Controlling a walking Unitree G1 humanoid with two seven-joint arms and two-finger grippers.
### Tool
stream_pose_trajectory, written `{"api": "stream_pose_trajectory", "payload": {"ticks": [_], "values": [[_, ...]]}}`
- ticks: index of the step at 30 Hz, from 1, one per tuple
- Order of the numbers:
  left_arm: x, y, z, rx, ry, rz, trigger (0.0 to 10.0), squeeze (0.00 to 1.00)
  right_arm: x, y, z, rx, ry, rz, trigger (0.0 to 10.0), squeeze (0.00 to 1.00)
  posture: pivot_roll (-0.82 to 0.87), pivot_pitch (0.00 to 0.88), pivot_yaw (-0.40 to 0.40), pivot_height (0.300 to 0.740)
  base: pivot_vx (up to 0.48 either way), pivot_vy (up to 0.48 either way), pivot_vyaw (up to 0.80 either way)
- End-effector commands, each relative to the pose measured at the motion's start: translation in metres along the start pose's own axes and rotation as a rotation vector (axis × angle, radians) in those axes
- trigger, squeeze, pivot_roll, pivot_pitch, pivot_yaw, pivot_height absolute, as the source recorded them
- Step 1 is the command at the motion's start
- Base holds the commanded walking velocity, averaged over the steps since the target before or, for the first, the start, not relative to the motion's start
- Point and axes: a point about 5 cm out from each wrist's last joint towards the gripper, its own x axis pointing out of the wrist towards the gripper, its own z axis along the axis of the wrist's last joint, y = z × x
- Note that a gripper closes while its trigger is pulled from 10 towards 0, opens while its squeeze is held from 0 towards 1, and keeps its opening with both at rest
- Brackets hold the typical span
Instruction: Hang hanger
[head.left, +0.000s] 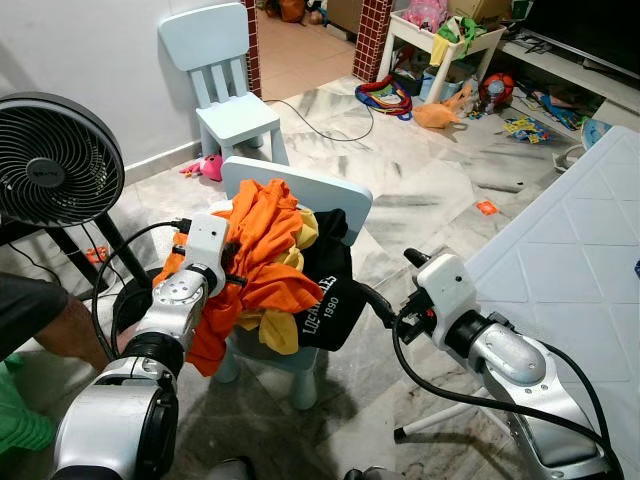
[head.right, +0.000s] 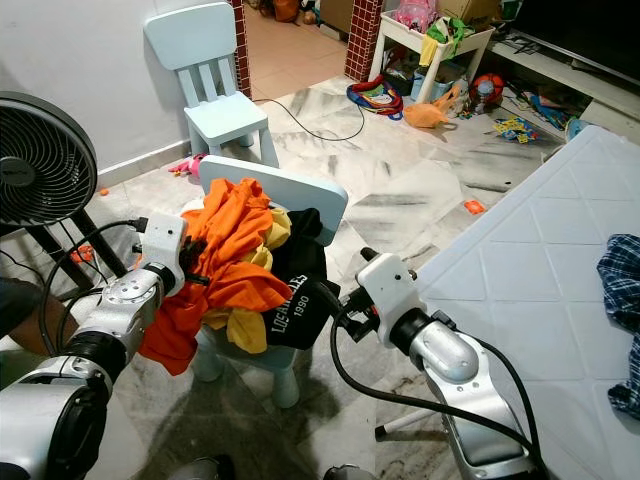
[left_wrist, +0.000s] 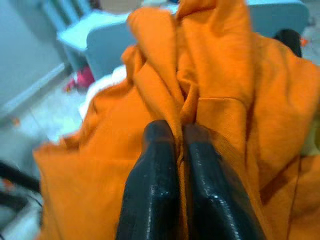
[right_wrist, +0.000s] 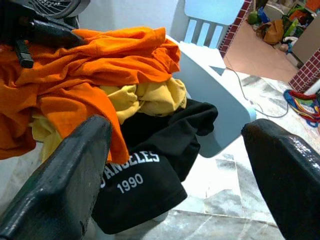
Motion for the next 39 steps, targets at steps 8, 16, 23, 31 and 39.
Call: {"api": "stream_pose_trajectory", "payload": {"ticks": [8,16,23,31,39], "values": [[-0.01,-0.011,0.002,0.325,-0.096,-0.187,0.0,0.0,0.001,0.0,-0.003,-0.002,0.005,0.008,10.0,0.0,-0.18,0.091,-0.027,0.74,0.0,0.0,0.0],[-0.03,-0.013,0.004,0.475,-0.19,-0.265,0.0,0.0,0.006,0.001,-0.002,-0.002,-0.004,0.018,10.0,0.0,-0.15,0.081,-0.045,0.74,0.0,0.0,0.0],[-0.062,-0.023,-0.007,0.561,-0.181,-0.365,0.0,0.0,0.005,0.002,-0.004,0.0,-0.003,0.021,10.0,0.0,-0.14,0.08,-0.046,0.74,0.0,0.0,0.0],[-0.092,-0.022,-0.024,0.437,-0.108,-0.248,0.0,0.0,0.007,0.005,-0.007,0.007,-0.002,0.03,10.0,0.0,-0.12,0.078,-0.05,0.74,0.0,0.0,0.0],[-0.105,-0.018,-0.037,0.297,-0.034,-0.064,0.0,0.0,0.009,0.003,-0.006,0.003,-0.004,0.033,10.0,0.0,-0.11,0.081,-0.061,0.74,0.0,0.0,0.0]]}}
